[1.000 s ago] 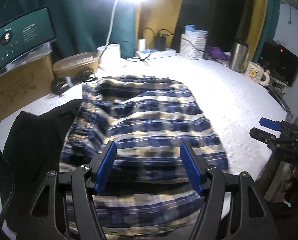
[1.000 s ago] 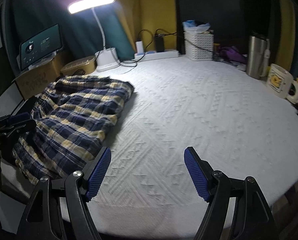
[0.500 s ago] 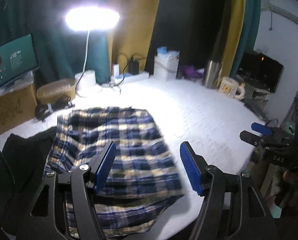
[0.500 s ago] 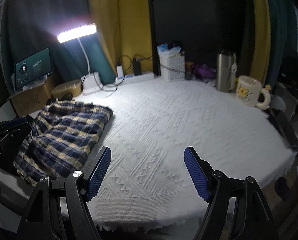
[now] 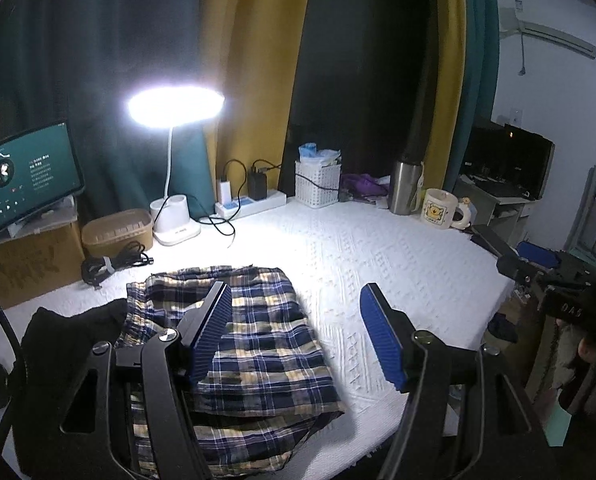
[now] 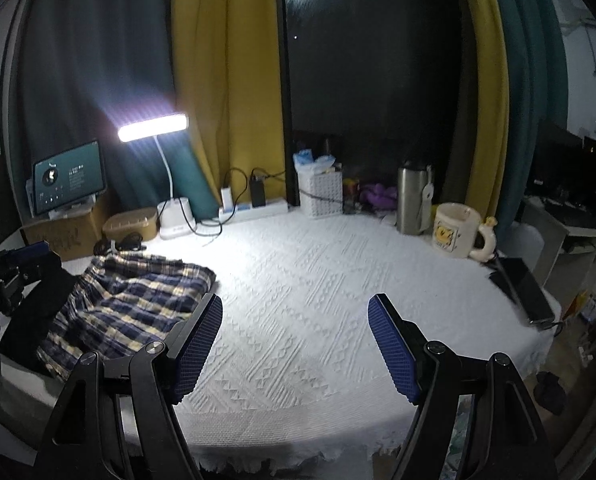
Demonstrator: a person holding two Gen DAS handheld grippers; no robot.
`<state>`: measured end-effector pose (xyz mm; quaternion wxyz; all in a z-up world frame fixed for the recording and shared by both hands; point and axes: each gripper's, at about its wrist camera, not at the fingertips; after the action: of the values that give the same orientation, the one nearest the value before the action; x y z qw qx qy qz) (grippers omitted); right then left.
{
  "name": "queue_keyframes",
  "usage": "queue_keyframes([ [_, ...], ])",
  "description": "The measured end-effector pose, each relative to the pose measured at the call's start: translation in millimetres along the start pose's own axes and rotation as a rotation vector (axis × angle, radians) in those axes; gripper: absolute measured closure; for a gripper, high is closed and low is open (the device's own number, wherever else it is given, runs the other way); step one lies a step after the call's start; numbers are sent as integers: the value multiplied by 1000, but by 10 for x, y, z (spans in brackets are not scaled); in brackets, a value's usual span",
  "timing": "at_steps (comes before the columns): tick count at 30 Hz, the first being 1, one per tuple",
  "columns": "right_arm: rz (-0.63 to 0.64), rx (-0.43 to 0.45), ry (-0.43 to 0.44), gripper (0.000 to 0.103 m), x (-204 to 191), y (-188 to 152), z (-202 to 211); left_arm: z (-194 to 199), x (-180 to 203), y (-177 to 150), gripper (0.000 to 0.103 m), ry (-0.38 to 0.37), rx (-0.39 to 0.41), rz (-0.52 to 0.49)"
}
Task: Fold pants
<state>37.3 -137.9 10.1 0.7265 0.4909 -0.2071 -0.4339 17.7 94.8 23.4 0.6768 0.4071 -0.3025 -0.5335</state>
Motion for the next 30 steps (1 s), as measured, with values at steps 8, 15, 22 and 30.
queue_keyframes([
  [8, 28, 70, -4, 26, -96, 206, 317, 256, -7, 135, 36, -8, 72, 12],
  [15, 55, 127, -20, 26, -201, 333, 586, 539, 0, 244, 35, 6, 154, 12],
  [22, 76, 175, -28, 26, -276, 405, 822, 708, -63, 251, 29, 40, 224, 26],
  [30, 106, 243, -37, 10, -379, 468, 1095, 1000, -127, 243, 22, 48, 349, 60],
])
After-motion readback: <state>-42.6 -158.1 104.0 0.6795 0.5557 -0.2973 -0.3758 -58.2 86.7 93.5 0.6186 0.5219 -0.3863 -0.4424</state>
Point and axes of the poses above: each gripper's, at about its wrist camera, not at the fingertips, and z roughly against the way its jaws point, x to its right, y to its top, and after that the axes turned 13 degrees about y, right-handed
